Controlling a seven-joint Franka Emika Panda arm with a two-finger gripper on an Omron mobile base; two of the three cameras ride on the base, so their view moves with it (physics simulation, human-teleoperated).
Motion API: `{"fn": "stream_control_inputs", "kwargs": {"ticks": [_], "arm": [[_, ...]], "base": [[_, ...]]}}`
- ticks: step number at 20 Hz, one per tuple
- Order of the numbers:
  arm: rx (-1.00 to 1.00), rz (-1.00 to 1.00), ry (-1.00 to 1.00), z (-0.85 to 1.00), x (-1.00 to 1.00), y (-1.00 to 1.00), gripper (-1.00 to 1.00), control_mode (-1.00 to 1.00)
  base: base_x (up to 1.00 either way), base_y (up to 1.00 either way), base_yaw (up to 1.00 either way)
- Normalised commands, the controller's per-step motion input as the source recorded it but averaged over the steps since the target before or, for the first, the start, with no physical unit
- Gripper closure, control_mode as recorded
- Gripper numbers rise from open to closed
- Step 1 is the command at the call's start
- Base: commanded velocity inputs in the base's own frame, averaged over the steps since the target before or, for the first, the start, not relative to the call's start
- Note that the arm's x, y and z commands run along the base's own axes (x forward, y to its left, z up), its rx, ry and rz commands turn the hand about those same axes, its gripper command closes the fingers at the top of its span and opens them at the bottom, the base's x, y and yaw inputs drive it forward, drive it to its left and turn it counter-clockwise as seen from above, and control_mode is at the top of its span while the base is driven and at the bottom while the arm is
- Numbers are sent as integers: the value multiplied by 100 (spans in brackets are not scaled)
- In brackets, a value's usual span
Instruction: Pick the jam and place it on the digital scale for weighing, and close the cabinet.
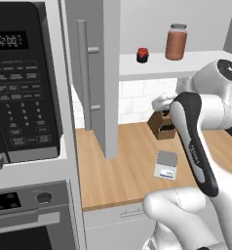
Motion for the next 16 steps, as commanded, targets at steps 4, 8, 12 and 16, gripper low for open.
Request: {"fn": "stream_control_inputs", "kwargs": {"ticks": [4, 8, 12, 16], "arm": [[4, 0, -24, 81, -8, -3, -100, -100], [0, 0, -6, 69, -6, -5, -100, -100], [0, 0, 1, 33, 0, -1, -100, -100], [0, -1, 0, 35, 0, -11, -100, -100]], "base": [[0, 0, 0], [0, 0, 0], [0, 0, 0], [0, 0, 0]]}}
